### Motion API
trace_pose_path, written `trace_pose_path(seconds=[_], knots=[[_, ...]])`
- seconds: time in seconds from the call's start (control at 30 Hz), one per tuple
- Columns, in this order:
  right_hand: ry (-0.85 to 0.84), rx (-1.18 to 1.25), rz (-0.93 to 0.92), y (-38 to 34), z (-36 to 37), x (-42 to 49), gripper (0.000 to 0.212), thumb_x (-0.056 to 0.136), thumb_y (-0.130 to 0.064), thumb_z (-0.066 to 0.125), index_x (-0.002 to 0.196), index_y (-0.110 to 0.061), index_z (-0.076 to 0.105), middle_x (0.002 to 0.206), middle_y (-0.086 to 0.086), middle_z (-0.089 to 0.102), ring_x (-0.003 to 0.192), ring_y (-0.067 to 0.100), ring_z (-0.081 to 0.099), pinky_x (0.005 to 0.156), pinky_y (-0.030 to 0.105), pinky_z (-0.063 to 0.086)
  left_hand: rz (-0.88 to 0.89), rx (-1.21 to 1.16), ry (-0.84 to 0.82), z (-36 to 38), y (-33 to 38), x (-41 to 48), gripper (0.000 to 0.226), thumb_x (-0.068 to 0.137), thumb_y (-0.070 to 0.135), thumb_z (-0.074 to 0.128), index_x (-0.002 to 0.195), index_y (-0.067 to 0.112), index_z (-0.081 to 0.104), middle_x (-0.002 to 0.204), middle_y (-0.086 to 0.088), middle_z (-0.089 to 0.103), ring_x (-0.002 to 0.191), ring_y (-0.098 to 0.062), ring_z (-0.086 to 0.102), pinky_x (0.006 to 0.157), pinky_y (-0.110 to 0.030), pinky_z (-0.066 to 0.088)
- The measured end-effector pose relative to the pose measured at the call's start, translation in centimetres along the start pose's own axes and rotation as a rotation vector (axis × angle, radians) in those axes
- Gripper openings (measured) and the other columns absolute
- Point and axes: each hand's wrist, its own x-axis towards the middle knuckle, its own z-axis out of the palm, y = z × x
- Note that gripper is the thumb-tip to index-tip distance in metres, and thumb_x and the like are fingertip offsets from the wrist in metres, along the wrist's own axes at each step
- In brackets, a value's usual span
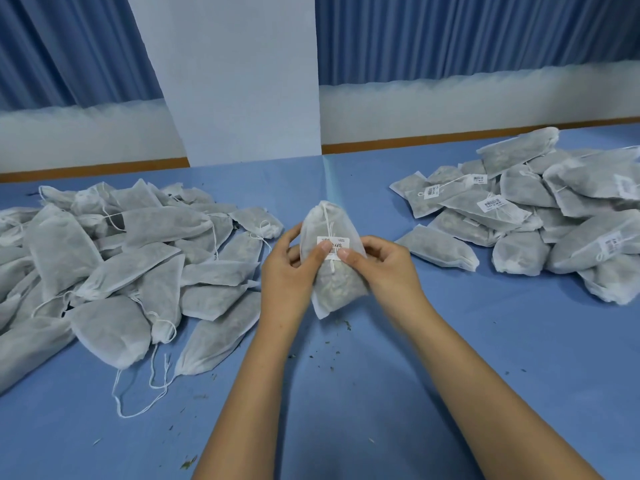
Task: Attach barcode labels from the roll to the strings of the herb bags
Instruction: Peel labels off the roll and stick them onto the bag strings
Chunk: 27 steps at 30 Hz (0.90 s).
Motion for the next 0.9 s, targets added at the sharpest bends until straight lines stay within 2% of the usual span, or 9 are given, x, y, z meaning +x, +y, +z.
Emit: trace_pose_path(seconds=[0.17, 0.3, 0.37, 0.5, 0.57, 0.63, 0.73, 0.83, 0.9], knots=[[0.034, 0.014, 0.019, -1.0, -1.9, -1.2, 0.01, 0.086, -0.013, 0.068, 0.091, -0.005, 0.07, 0.093, 0.015, 0.072, 0.082, 0.02, 0.068, 0.075, 0.033, 0.054, 0.001, -0.008, 0.02, 2.4, 0.3, -0.2, 0.034, 0.087, 0.02, 0.071, 0.118, 0.022, 0.059, 0.084, 0.002, 0.076, 0.074, -0.004, 0.071, 0.06, -0.014, 0.051], [0.096, -0.101, -0.004, -2.3, -4.9, -2.3, 0.003, 0.086, -0.008, 0.066, 0.088, -0.01, 0.068, 0.079, 0.005, 0.071, 0.059, 0.007, 0.062, 0.044, 0.015, 0.042, -0.048, 0.108, -0.077, 5.7, 0.8, -0.1, 0.035, 0.088, 0.028, 0.07, 0.12, 0.026, 0.054, 0.088, 0.006, 0.074, 0.082, -0.009, 0.07, 0.069, -0.019, 0.054], [0.175, -0.093, 0.047, -3.0, -6.9, -2.6, 0.007, 0.088, -0.01, 0.065, 0.092, -0.004, 0.067, 0.079, 0.007, 0.069, 0.056, 0.011, 0.057, 0.041, 0.017, 0.037, -0.085, 0.206, -0.182, 8.0, 0.9, -0.3, 0.026, 0.091, 0.026, 0.066, 0.114, 0.018, 0.058, 0.097, 0.002, 0.069, 0.085, -0.013, 0.065, 0.066, -0.013, 0.05], [0.111, -0.057, 0.276, -3.8, -11.1, -4.0, 0.02, 0.085, -0.012, 0.069, 0.104, -0.005, 0.067, 0.094, 0.011, 0.072, 0.075, 0.021, 0.07, 0.057, 0.023, 0.053, -0.132, 0.328, -0.256, 12.0, 0.7, -0.7, 0.021, 0.091, 0.023, 0.065, 0.107, 0.011, 0.06, 0.097, -0.001, 0.065, 0.082, -0.014, 0.06, 0.059, -0.014, 0.043], [0.124, -0.008, 0.327, -4.1, -12.7, -4.5, 0.016, 0.084, -0.006, 0.069, 0.099, -0.002, 0.067, 0.092, 0.015, 0.07, 0.07, 0.022, 0.069, 0.059, 0.02, 0.054, -0.161, 0.312, -0.278, 13.5, 1.0, -1.0, 0.023, 0.091, 0.025, 0.065, 0.109, 0.011, 0.06, 0.102, -0.003, 0.067, 0.077, -0.008, 0.06, 0.056, -0.008, 0.043], [0.207, 0.126, 0.283, -5.0, -14.0, -3.8, 0.003, 0.086, -0.001, 0.065, 0.089, 0.001, 0.065, 0.084, 0.015, 0.064, 0.068, 0.02, 0.063, 0.06, 0.016, 0.053, -0.237, 0.138, -0.345, 14.8, 1.3, -1.4, 0.033, 0.095, 0.026, 0.059, 0.122, 0.007, 0.057, 0.116, -0.009, 0.066, 0.085, -0.011, 0.065, 0.071, -0.012, 0.051], [0.361, 0.497, 0.18, -7.2, -16.2, -0.7, 0.007, 0.091, 0.003, 0.056, 0.086, 0.004, 0.06, 0.093, 0.018, 0.064, 0.089, 0.024, 0.065, 0.071, 0.017, 0.056, -0.332, -0.07, -0.413, 16.3, 1.4, -2.3, 0.048, 0.098, 0.027, 0.053, 0.142, 0.012, 0.039, 0.121, -0.005, 0.06, 0.102, -0.021, 0.067, 0.099, -0.039, 0.051], [0.484, 0.559, 0.137, -8.1, -17.4, 1.2, 0.006, 0.092, 0.003, 0.053, 0.091, 0.009, 0.056, 0.109, 0.02, 0.06, 0.119, 0.029, 0.057, 0.084, 0.02, 0.053, -0.296, -0.022, -0.41, 16.6, 1.0, -3.0, 0.051, 0.098, 0.027, 0.053, 0.146, 0.017, 0.036, 0.111, 0.008, 0.061, 0.106, -0.016, 0.065, 0.101, -0.037, 0.049], [0.515, 0.513, 0.116, -7.1, -16.8, 1.3, 0.008, 0.091, 0.009, 0.051, 0.084, 0.008, 0.055, 0.103, 0.019, 0.057, 0.117, 0.028, 0.057, 0.091, 0.023, 0.052, -0.284, -0.023, -0.406, 16.1, 0.7, -3.2, 0.046, 0.099, 0.023, 0.051, 0.144, 0.017, 0.04, 0.111, 0.007, 0.062, 0.108, -0.015, 0.065, 0.102, -0.036, 0.048]])
